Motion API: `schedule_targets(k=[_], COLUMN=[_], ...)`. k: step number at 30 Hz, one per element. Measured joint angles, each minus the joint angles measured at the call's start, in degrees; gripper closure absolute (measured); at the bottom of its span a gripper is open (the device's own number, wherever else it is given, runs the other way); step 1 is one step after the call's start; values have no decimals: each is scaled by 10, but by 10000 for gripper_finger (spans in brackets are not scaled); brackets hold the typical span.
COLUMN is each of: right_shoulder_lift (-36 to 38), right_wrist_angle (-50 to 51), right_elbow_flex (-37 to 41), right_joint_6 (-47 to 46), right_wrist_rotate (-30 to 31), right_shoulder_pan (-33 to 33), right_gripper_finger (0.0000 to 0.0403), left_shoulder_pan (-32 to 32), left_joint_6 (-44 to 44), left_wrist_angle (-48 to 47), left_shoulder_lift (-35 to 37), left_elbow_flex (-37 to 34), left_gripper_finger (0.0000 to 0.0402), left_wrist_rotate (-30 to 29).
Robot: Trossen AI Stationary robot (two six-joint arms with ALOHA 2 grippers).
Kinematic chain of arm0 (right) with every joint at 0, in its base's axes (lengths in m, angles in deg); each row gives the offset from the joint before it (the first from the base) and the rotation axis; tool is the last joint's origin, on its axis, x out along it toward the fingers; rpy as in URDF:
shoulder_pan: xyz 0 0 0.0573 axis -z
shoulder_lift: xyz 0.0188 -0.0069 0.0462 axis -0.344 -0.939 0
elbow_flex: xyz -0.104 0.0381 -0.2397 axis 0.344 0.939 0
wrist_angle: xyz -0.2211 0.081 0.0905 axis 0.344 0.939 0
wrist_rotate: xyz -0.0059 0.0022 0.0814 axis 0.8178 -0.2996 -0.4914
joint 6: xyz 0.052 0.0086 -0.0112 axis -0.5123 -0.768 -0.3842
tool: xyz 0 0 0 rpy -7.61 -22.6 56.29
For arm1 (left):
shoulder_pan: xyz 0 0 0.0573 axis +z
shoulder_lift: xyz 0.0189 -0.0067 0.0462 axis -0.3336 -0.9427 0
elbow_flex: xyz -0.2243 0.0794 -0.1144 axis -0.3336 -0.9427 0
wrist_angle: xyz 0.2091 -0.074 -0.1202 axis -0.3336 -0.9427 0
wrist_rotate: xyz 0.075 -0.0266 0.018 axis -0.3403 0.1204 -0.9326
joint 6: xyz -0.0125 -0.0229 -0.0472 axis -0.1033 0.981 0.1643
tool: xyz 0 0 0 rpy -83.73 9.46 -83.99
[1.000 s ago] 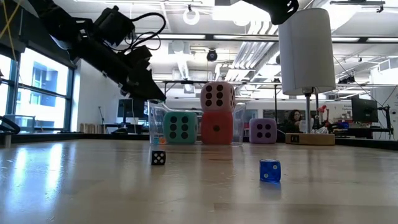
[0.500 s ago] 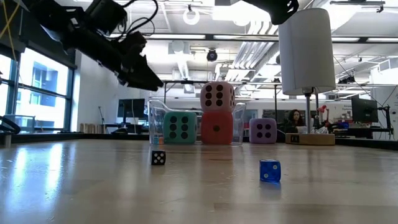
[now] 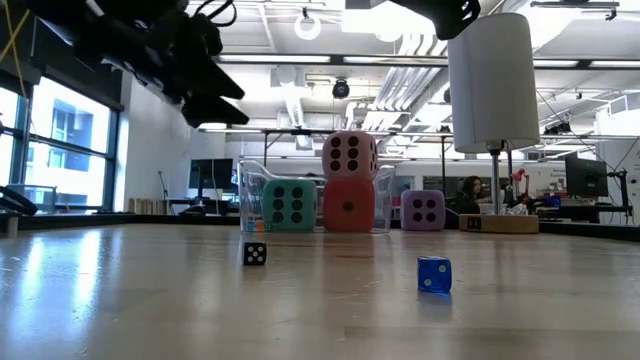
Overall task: Pick & Place Dice
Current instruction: Put the small light blue dice into the transparent bin
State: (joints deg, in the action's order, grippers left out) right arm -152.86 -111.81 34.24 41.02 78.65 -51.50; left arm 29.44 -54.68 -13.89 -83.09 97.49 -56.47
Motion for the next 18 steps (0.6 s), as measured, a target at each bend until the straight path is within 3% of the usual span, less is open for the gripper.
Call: schedule_targets(k=[7, 10, 18], right_shoulder_lift=[0, 0, 0], right_wrist_angle=[0, 2, 8], right_elbow_flex=[0, 0, 0], right_joint_6=[0, -47, -62], right_wrist_rotate=[0, -3, -16], right_shoulder_pan=[0, -2, -2], right_gripper_finger=[7, 7, 7], left_shoulder_pan=[-68, -101, -207], left_joint_6=[3, 6, 54], left_wrist_angle=[-18, -16, -23], left_shoulder_lift=[-12, -13, -13], left_elbow_flex=[0, 0, 0], left_gripper_finger=[98, 98, 99], left_wrist_rotate=[28, 27, -45])
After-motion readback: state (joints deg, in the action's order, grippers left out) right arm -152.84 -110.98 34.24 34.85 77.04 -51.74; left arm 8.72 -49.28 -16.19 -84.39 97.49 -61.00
